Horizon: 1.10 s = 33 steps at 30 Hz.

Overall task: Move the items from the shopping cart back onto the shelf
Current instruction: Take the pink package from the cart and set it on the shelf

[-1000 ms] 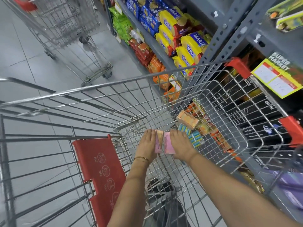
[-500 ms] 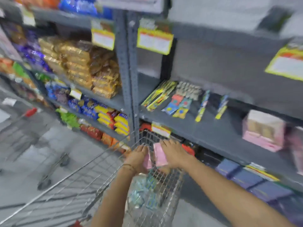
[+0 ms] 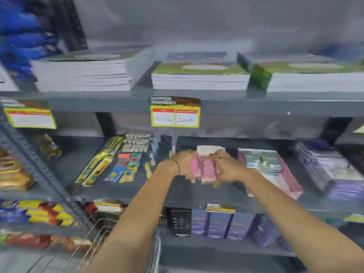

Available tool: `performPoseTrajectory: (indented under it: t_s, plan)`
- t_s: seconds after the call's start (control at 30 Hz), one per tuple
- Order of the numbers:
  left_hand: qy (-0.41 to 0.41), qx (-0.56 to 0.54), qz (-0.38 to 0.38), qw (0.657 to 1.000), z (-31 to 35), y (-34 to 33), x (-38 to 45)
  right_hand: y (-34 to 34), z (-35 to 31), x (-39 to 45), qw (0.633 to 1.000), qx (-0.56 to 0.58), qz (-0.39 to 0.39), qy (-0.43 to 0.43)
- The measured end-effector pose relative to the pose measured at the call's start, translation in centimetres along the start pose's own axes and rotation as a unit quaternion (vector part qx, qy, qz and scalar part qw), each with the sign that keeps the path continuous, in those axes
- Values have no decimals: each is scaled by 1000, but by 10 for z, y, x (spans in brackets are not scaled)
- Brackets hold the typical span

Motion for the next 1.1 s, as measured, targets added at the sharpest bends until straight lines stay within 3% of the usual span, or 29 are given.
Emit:
performPoseTrajectory:
  t_s: [0.23,0.5,0.63,0.83,0.93,1.0,1.1]
  plan:
    - [10,2,-22,1000,16,-20,79,3,69,40,999,-39,20,-21]
    - [31,18,-11,999,-7,-52,84,-29,72,56,993,-113,-11,-12]
    - [56,7,-34,998,-16,-61,85,-30,71,55,995,-99,-4,-12]
    - [27,28,10,999,-8,-59,89,-27,68,53,996,-77,-32,-45]
    - [19,-3,60,998,-13,-50,71,-15,47,51,998,-43,34,-35]
    - [43,-16,115,992,-32,-40,47,-8,13,49,996,-33,87,13]
    - [99,-9,163,982,-81,-34,-14,-24,-69,45,989,-16,95,114]
Point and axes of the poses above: each hand's wrist, its own x-axis towards the middle knuckle, its own y-axis out of the back of the hand, z = x × y, the point moved 10 cm from there along x, towards the middle knuckle, and after that the axes turned 2 degrees about z, right-handed, at the moved point
